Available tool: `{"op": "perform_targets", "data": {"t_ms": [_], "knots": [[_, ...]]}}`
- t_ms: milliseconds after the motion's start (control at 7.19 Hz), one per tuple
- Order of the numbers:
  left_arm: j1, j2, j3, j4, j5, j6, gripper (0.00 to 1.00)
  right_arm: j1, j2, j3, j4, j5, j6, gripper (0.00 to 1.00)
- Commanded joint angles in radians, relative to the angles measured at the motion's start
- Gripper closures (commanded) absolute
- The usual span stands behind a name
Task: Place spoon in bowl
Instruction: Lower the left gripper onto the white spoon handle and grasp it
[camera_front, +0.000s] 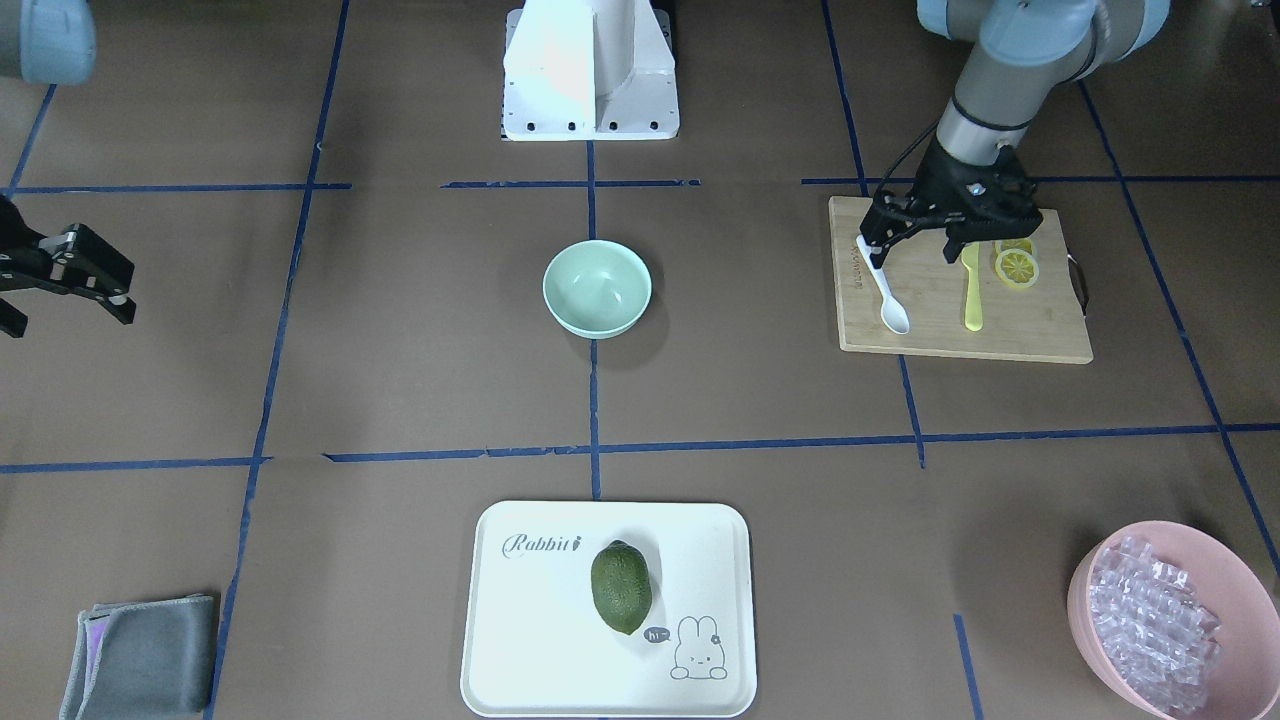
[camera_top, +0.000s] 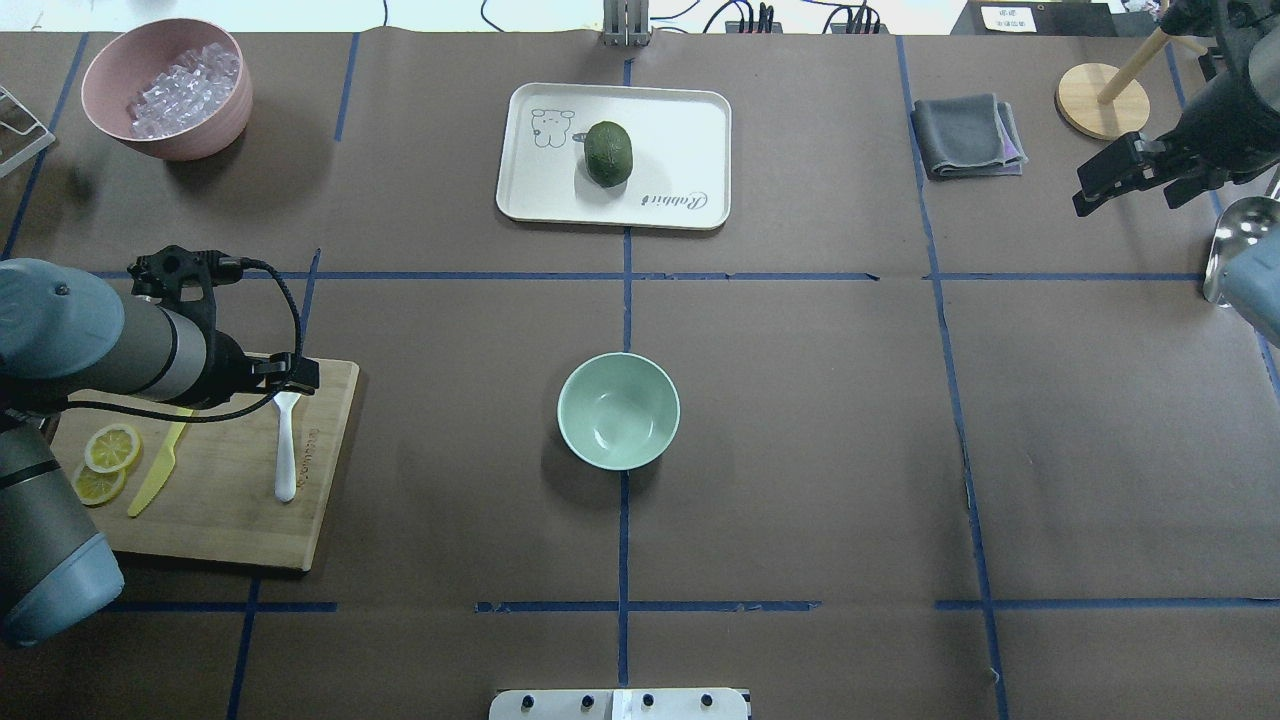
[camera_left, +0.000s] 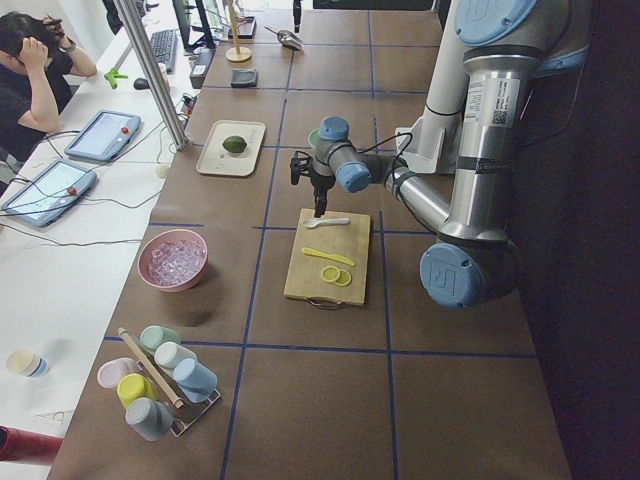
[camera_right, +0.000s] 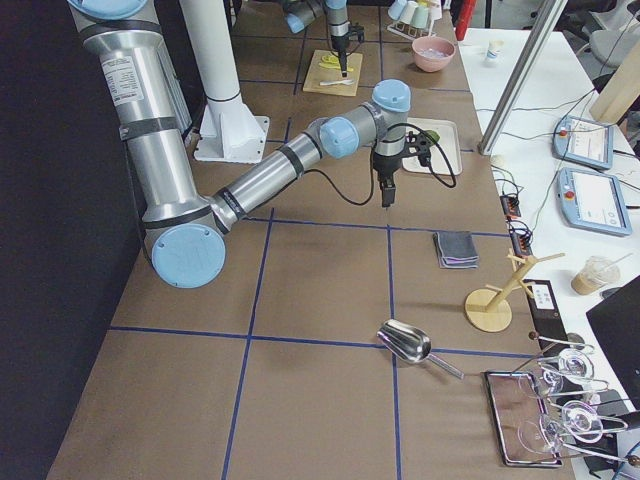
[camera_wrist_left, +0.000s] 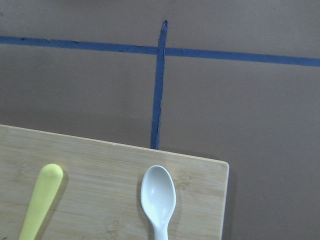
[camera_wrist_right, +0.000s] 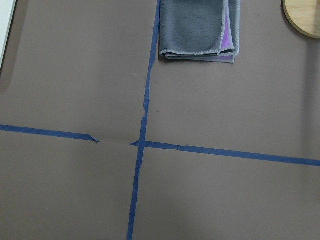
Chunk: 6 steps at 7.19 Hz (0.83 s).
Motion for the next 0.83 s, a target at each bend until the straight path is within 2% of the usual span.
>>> {"op": "perform_targets", "data": {"t_ms": [0, 695], "knots": [[0.017, 0.000, 0.028, -0.014, 0.002, -0.020, 0.07, 0.002, -0.002, 0.001, 0.000, -0.001, 0.002, 0.00], [0.033, 0.000, 0.054, -0.017, -0.003, -0.022, 0.10, 0.002, -0.001, 0.001, 0.000, -0.002, 0.003, 0.00]]}}
